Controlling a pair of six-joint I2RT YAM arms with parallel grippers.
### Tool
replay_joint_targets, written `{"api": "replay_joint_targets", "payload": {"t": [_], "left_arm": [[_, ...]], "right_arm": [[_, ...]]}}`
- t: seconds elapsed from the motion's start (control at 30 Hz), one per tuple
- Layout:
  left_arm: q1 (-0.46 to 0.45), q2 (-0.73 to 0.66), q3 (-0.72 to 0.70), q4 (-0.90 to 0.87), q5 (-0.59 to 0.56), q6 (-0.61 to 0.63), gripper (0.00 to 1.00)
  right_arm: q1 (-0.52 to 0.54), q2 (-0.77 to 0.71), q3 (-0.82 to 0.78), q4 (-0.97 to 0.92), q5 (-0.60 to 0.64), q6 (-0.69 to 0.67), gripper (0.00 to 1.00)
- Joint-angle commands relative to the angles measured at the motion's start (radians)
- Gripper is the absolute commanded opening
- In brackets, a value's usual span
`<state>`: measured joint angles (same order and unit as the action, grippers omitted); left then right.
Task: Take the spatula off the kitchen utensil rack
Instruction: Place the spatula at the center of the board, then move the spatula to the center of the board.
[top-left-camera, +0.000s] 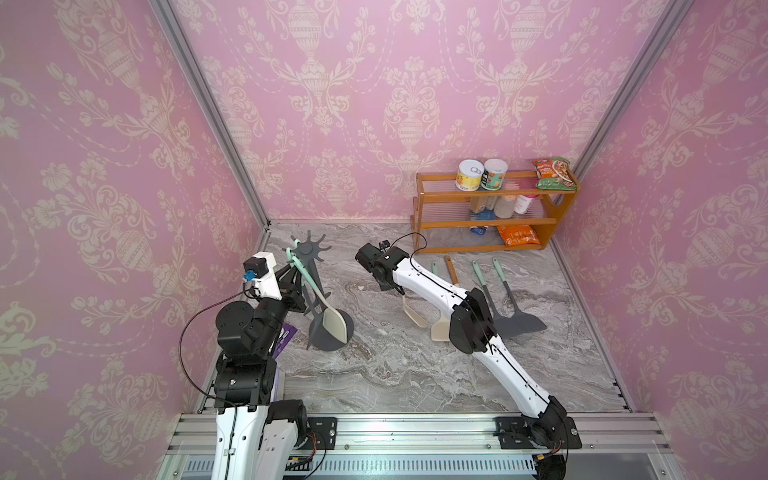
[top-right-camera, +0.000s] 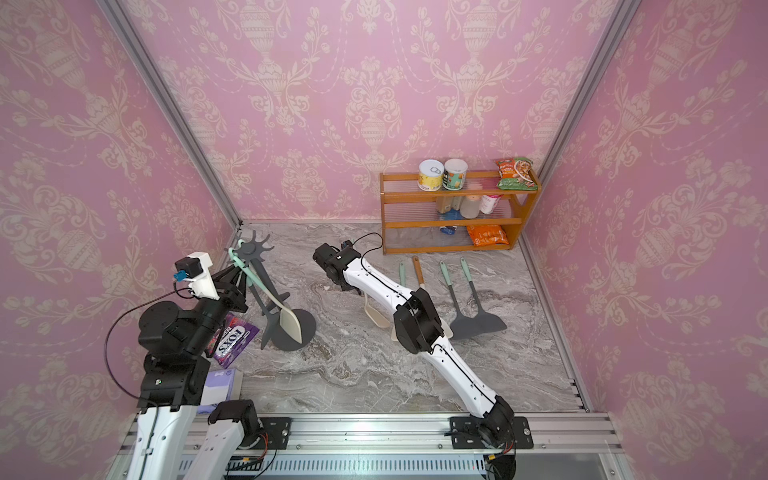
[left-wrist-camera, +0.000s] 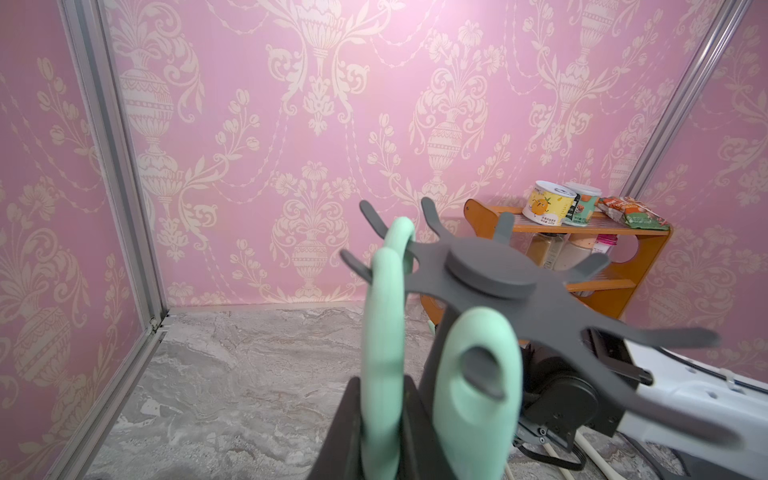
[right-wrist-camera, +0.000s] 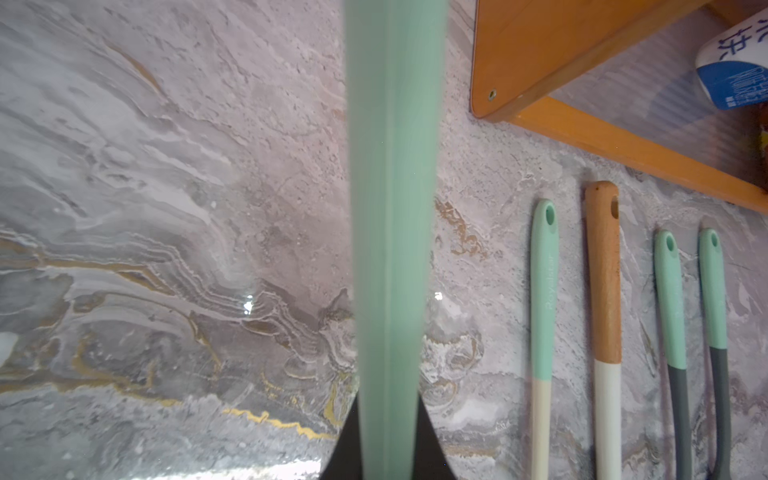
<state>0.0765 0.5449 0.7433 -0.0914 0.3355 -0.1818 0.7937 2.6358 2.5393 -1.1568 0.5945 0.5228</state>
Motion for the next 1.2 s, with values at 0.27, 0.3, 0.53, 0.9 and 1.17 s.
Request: {"api": "replay_joint_targets", "payload": {"t": [0.27,0.3,0.53,0.9,1.17], "left_arm": [[-0.003,-0.002,0.016,0.007,0.036,-0.008,0.00],[-0.003,-0.001,0.016,0.006,0.035,-0.008,0.00],[-0.003,0.002,0.016,0.002,0.031,-0.004,0.00],[-0.003,0.007,0.016,0.001,0.031,-0.003,0.00],[-0.003,0.005,0.015,0.004,0.030,-0.003,0.00]], "right_arm": [[-0.032,0.043,-0.087,0.014,-0.078,0.055,0.00],[-0.037,0.042,-0.094,0.020,-0.087,0.060,0.02],[-0.054,-0.007,-0.186,0.106,-0.158,0.062,0.22],[-0.056,-0.056,-0.259,0.184,-0.298,0.069,0.30],[-0.063,-0.125,-0.444,0.246,-0.348,0.103,0.21]]}}
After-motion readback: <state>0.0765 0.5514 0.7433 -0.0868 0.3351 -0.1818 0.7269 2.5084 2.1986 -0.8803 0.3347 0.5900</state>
